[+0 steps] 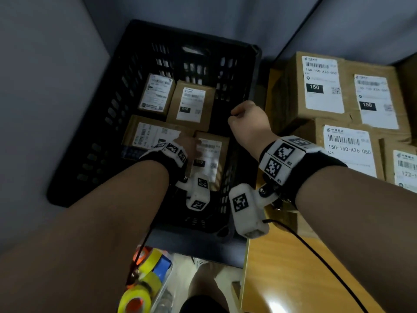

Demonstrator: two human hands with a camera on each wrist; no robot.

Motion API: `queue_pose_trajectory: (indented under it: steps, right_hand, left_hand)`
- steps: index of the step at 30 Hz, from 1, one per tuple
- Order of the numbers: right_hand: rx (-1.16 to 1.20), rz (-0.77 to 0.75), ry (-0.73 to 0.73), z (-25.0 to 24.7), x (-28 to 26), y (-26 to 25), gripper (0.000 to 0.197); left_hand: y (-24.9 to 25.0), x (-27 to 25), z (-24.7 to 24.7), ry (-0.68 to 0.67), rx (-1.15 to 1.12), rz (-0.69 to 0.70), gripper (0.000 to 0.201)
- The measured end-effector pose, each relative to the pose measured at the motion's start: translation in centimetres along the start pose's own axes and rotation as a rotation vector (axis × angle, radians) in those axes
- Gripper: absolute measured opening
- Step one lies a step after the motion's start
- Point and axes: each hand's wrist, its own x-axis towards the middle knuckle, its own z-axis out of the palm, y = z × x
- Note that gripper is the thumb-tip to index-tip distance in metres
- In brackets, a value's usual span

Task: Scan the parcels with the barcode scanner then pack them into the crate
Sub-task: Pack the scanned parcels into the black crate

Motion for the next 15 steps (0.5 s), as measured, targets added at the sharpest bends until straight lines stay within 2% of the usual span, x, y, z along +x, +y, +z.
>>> queue_pose_trajectory:
  steps: [2, 3, 6, 8, 12, 15]
  right_hand:
    - [0.029, -0.007, -0.037, -0.2, -1.0, -0.7, 0.021]
    - [0.042, -0.018, -0.064, -0.4, -1.6, -1.1, 0.023]
    - [0.021, -0.075, -0.190, -1.9, -3.7, -2.3, 0.024]
    - [0.008, -0.131, -0.234, -3.7, -5.5, -2.6, 0.023]
    - [0.080, -0.348, -0.098, -9.0, -8.9, -2.2, 0.017]
    - [0.085, -0.487, 0.003, -14.5, -10.9, -0.9, 0.015]
  left_hand:
    - [0.2, -2.7, -1.7, 0.059, -0.034, 0.059, 0.037]
    - [0.2, -4.1, -2.7, 0.067, -0.071, 0.046, 0.035]
    - [0.5, -8.8, -5.6, 0.190, -0.233, 0.022, 0.046]
    - [1.6, -11.8, -7.4, 0.239, -0.352, 0.012, 0.044]
    - [6.3, -17.0, -9.8, 0.481, -0.572, 0.079, 0.036]
    - [11.4, -19.6, -9.4, 0.532, -0.681, 0.128, 0.034]
